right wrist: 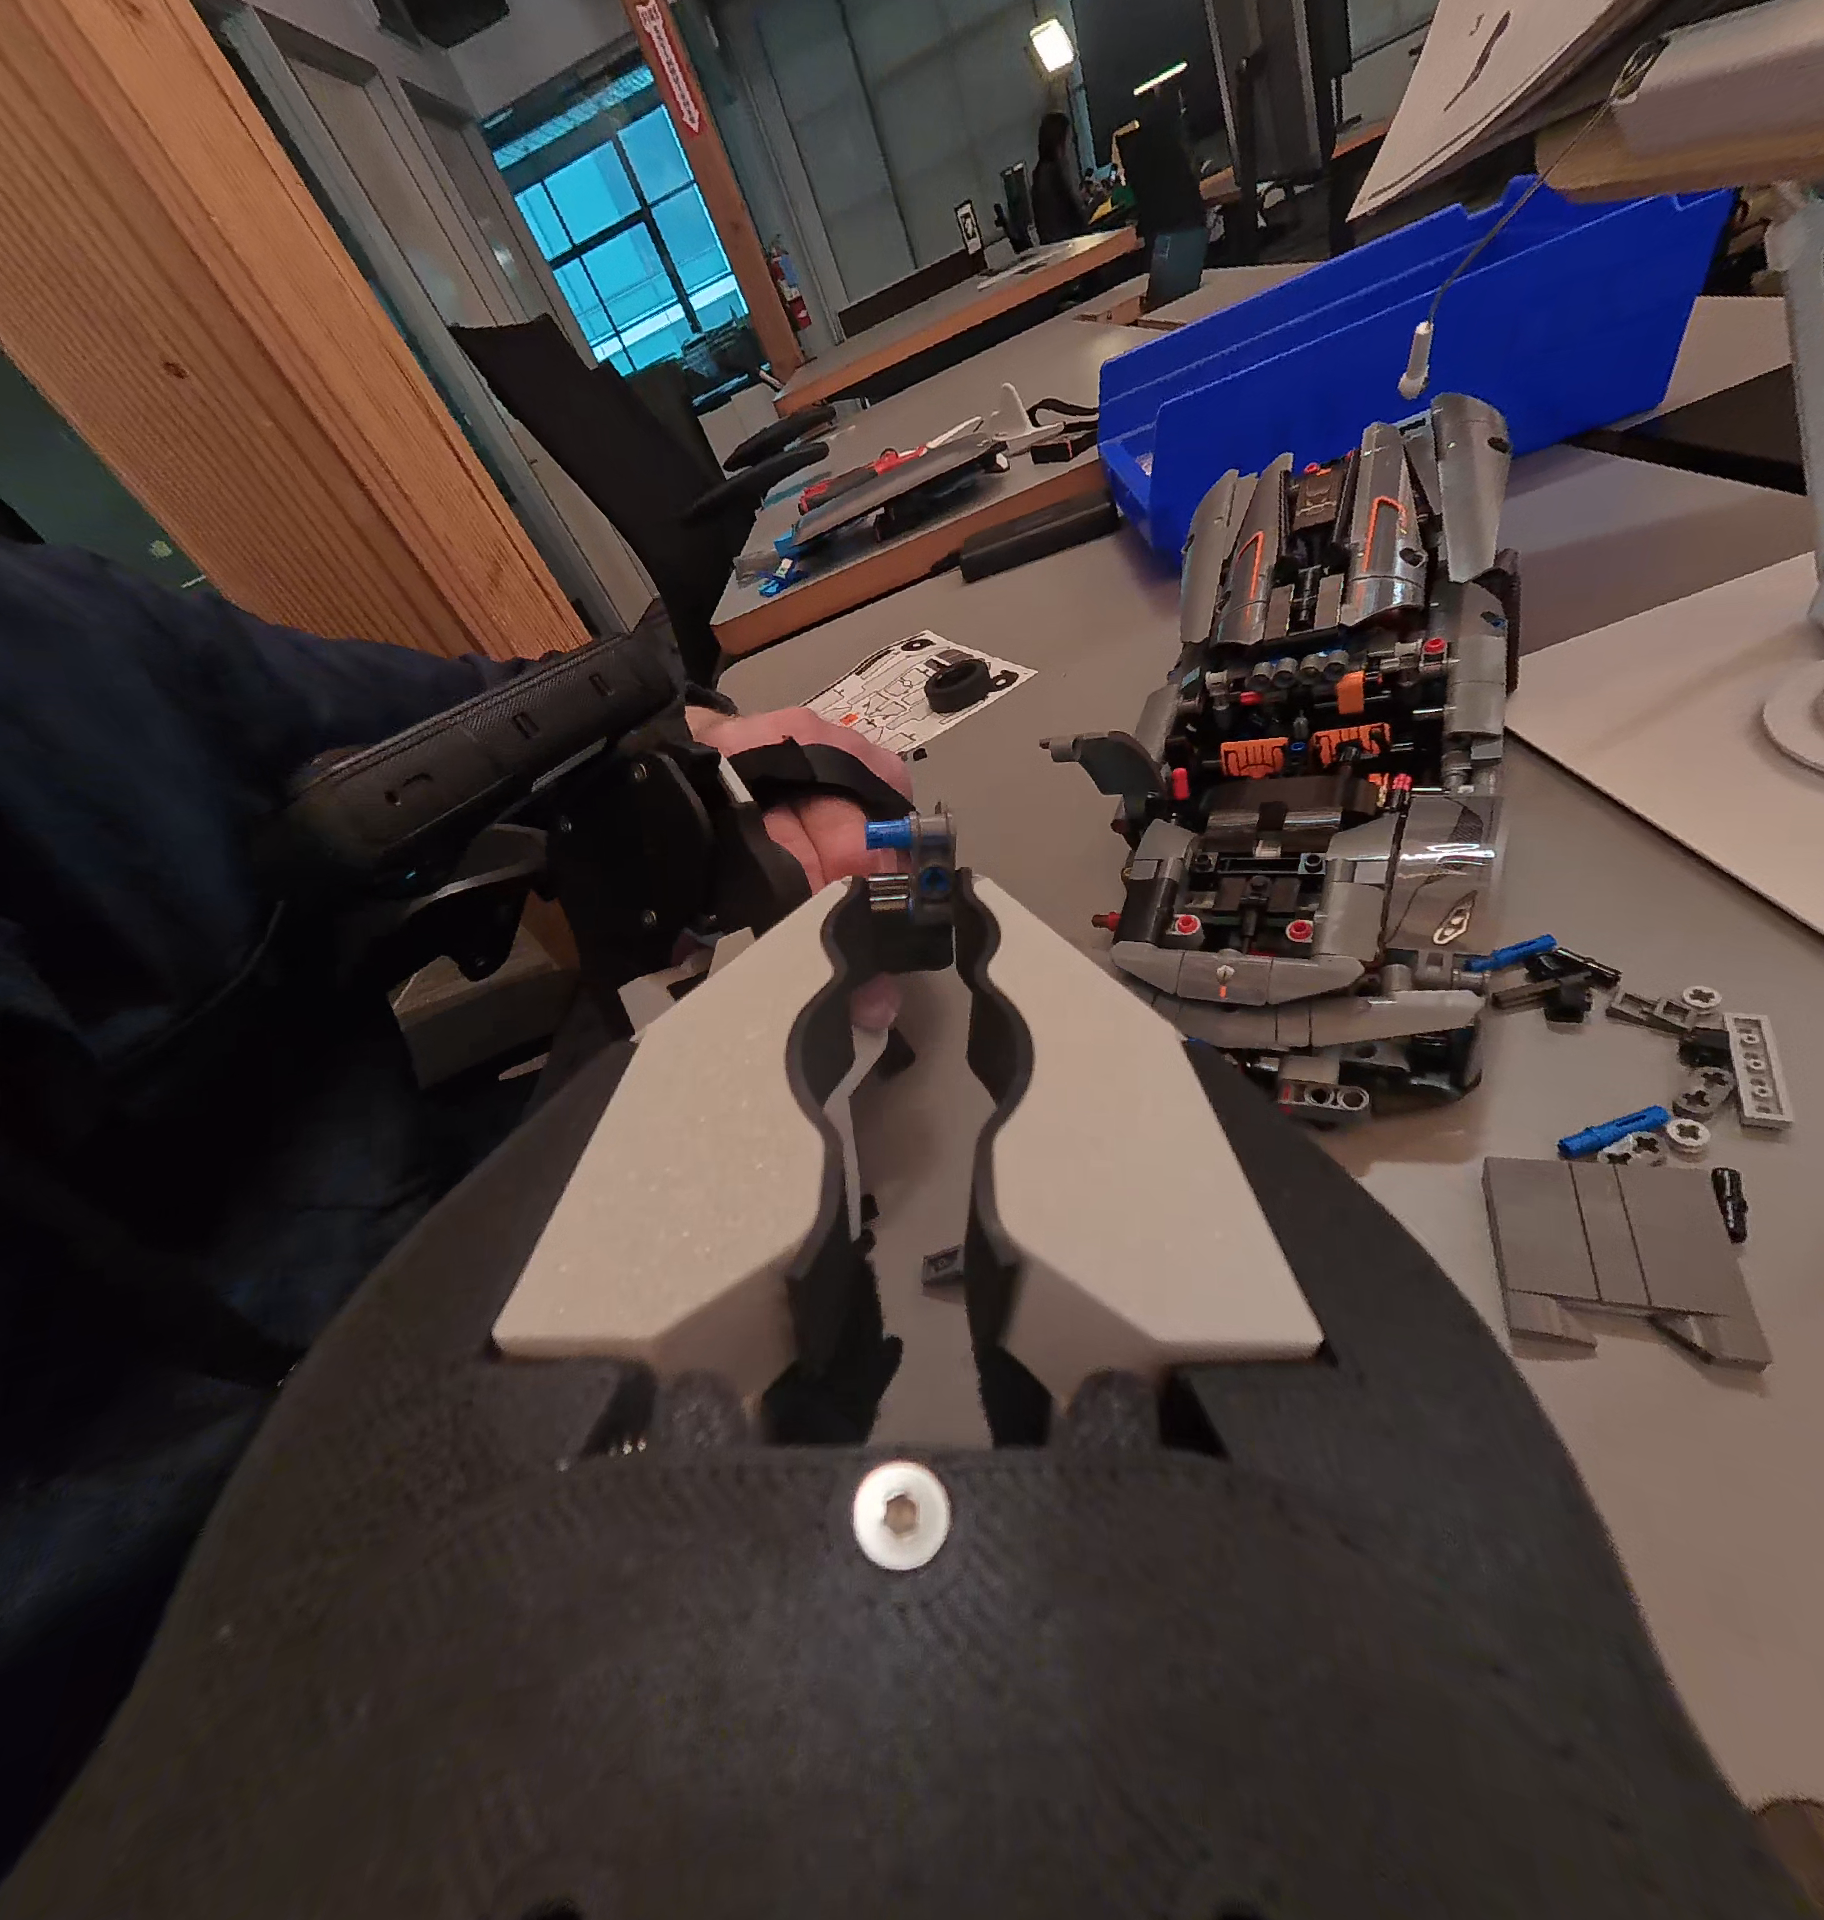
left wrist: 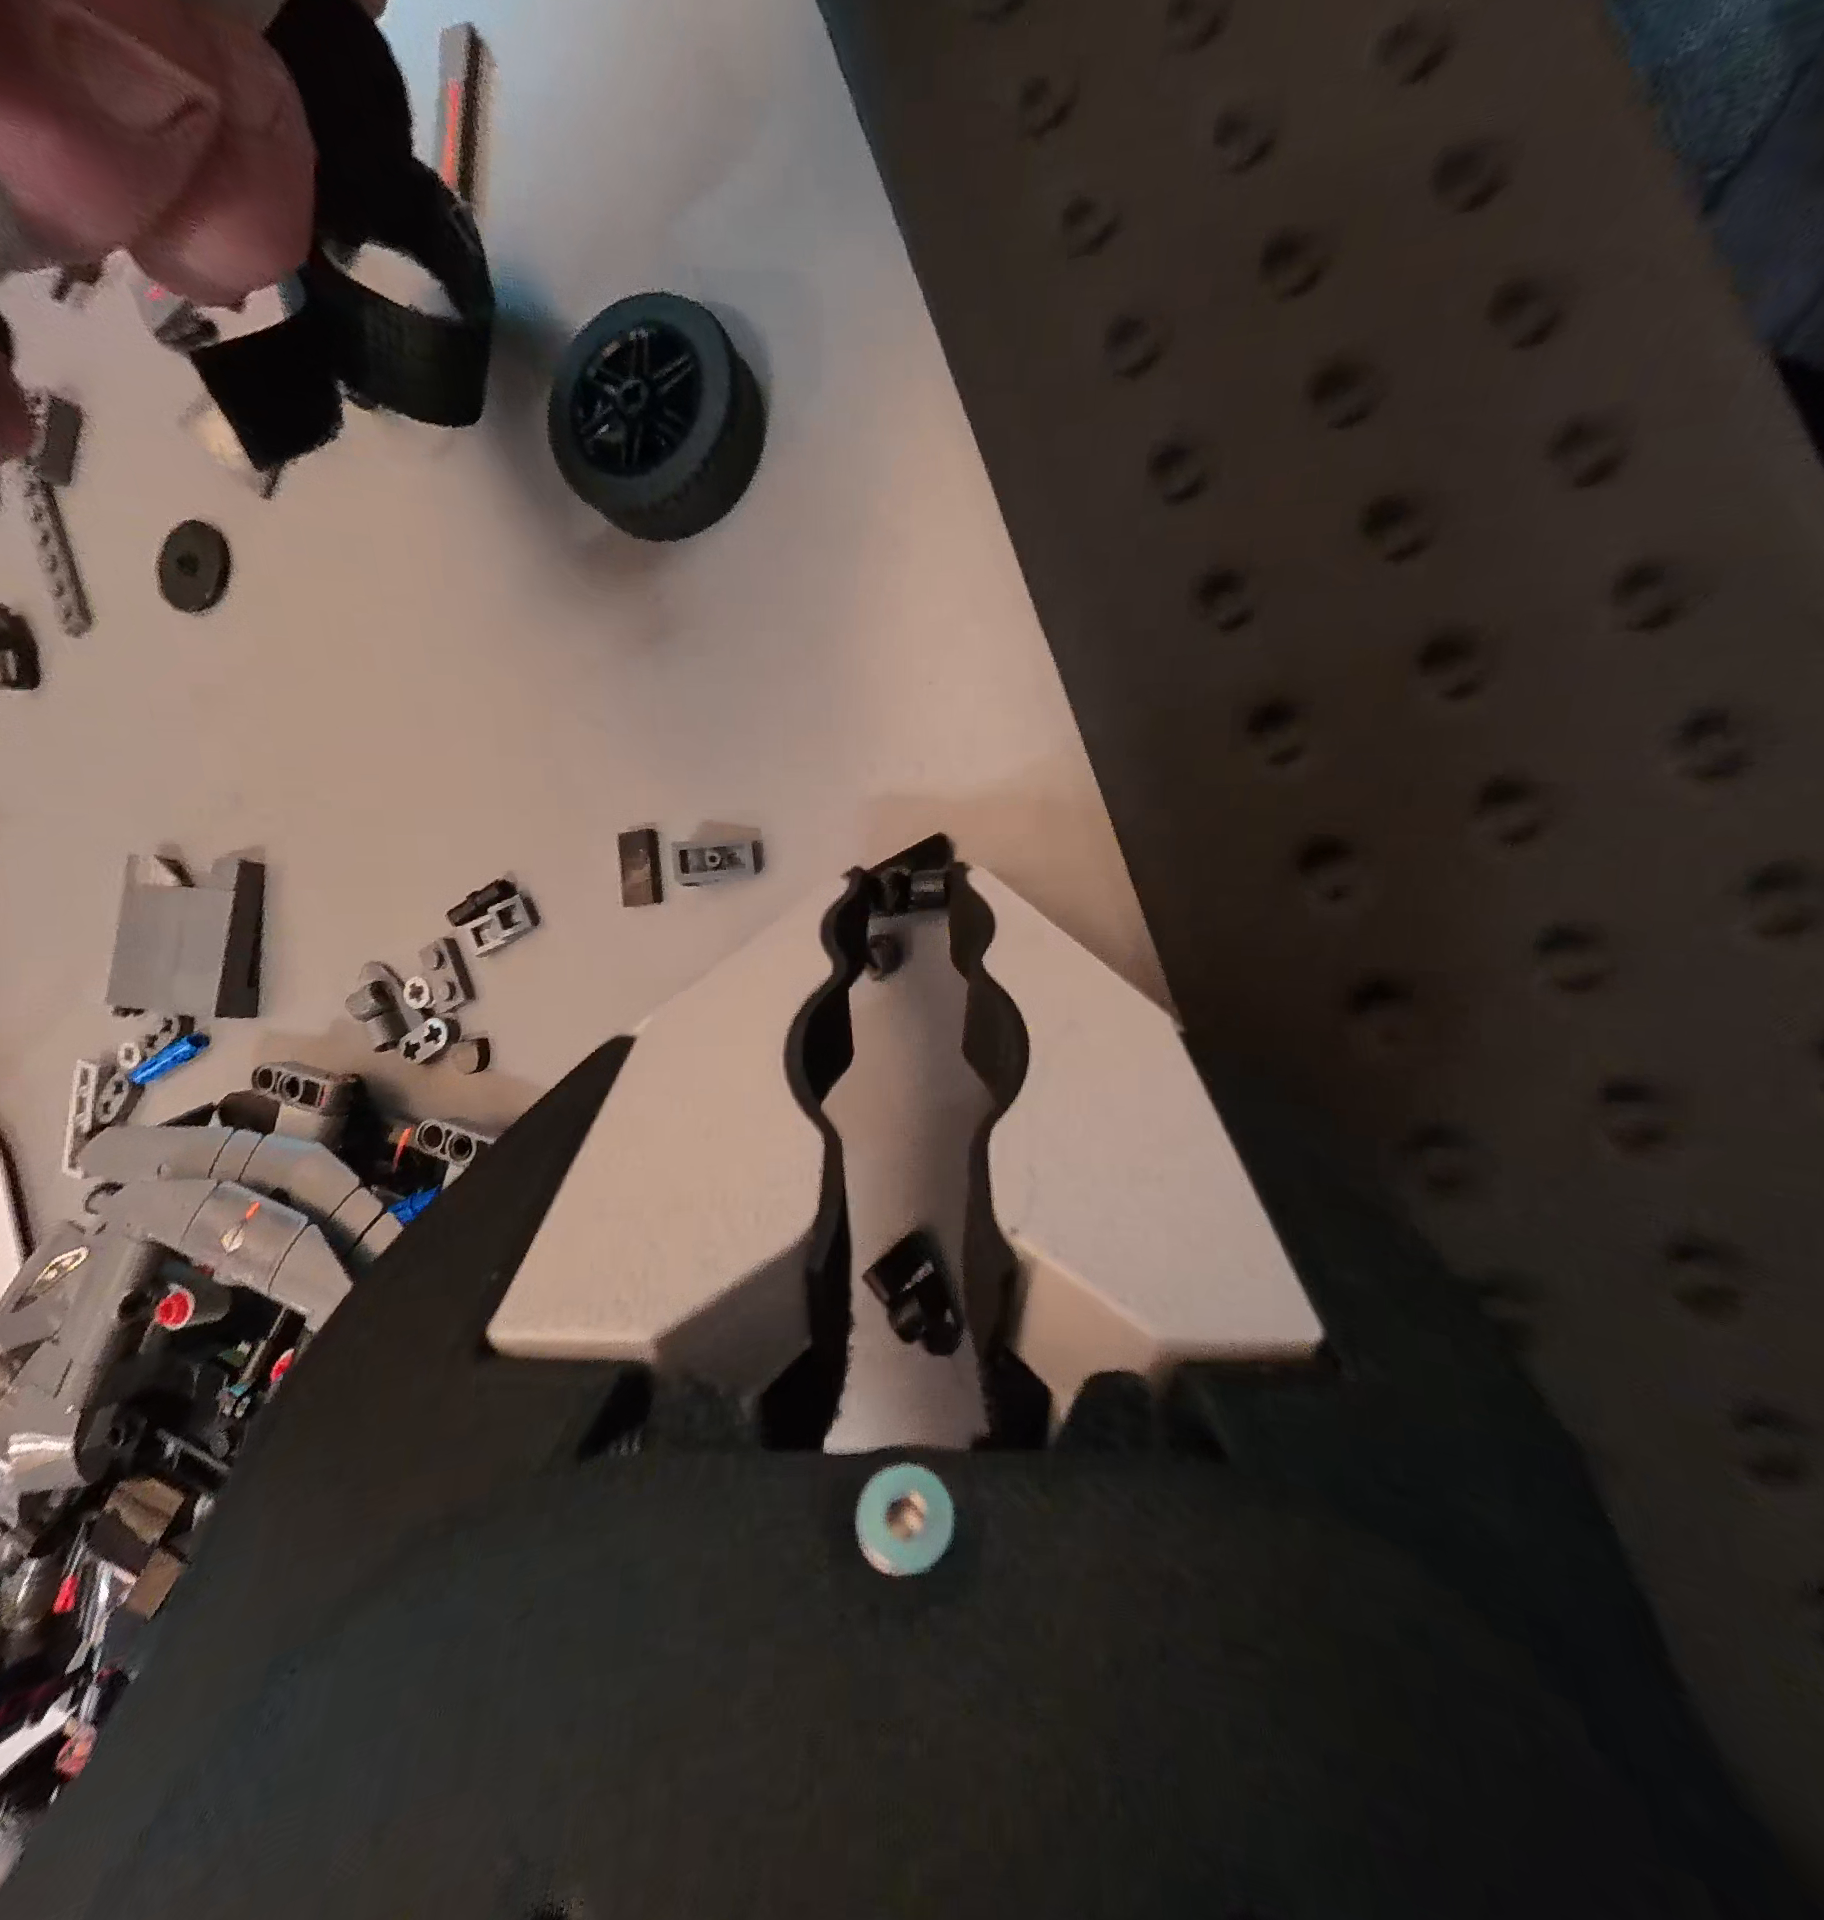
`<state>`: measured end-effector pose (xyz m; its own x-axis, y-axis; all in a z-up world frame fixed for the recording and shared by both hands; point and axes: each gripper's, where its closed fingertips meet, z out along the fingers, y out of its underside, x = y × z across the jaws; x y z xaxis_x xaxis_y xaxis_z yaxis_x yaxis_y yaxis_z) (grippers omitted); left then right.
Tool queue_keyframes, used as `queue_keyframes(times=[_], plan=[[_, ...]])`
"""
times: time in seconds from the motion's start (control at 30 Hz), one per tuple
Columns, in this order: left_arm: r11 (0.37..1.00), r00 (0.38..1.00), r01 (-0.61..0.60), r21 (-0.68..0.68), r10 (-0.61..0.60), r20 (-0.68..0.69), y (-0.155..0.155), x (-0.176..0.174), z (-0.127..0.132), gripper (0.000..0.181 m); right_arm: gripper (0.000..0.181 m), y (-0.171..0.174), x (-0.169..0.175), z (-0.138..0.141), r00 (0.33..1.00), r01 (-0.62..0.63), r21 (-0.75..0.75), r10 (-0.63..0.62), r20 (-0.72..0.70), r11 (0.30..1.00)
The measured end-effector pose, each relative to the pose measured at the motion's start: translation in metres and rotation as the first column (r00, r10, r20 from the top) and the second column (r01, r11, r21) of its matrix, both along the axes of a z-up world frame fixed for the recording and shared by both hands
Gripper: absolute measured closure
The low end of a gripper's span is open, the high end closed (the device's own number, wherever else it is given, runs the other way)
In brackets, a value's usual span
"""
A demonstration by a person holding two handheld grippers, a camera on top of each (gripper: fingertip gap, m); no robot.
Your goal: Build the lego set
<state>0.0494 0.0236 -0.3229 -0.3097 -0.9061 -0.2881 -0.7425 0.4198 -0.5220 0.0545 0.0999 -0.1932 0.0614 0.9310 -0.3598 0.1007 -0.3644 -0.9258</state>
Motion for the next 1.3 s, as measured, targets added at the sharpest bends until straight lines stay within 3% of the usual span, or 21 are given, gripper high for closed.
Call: queue_keyframes(times=[0.17,0.3,0.43,0.6,0.73,0.8,1.03,1.3], plan=[[0.993,0.988,-0.115,-0.016,0.116,0.106,0.013,-0.004,0.021,0.169,0.167,-0.001,0.004,0.009,0.998,-0.015,-0.033,0.013,-0.066,0.999],[0.971,0.95,-0.201,-0.133,0.226,0.214,0.017,-0.016,0.048,0.169,0.167,-0.005,0.003,0.014,0.995,-0.034,-0.041,0.03,-0.097,0.999],[0.918,0.924,-0.182,-0.352,0.282,0.257,-0.001,-0.026,0.064,0.169,0.167,-0.014,-0.001,0.014,0.995,-0.062,-0.017,0.06,-0.078,0.998],[0.85,0.956,-0.066,-0.523,0.204,0.211,-0.049,-0.032,0.057,0.169,0.168,-0.026,-0.002,0.011,0.994,-0.094,0.001,0.094,-0.06,0.996],[0.926,0.988,-0.083,-0.369,0.125,0.093,-0.058,-0.037,0.022,0.168,0.168,-0.028,-0.001,0.011,0.994,-0.095,0.001,0.095,-0.062,0.995],[0.939,0.991,-0.045,-0.341,0.086,0.105,-0.064,-0.035,0.024,0.166,0.168,-0.028,-0.001,0.01,0.994,-0.094,0.003,0.094,-0.058,0.996],[0.981,0.995,-0.095,-0.169,0.098,0.007,-0.061,-0.037,0.03,0.15,0.167,-0.028,0.001,0.011,0.995,-0.089,0.019,0.09,-0.053,0.996],[0.986,0.984,-0.138,0.092,0.147,-0.102,-0.055,-0.031,0.022,0.166,0.168,-0.03,0.003,0.017,0.994,-0.082,0.048,0.085,-0.063,0.995]])
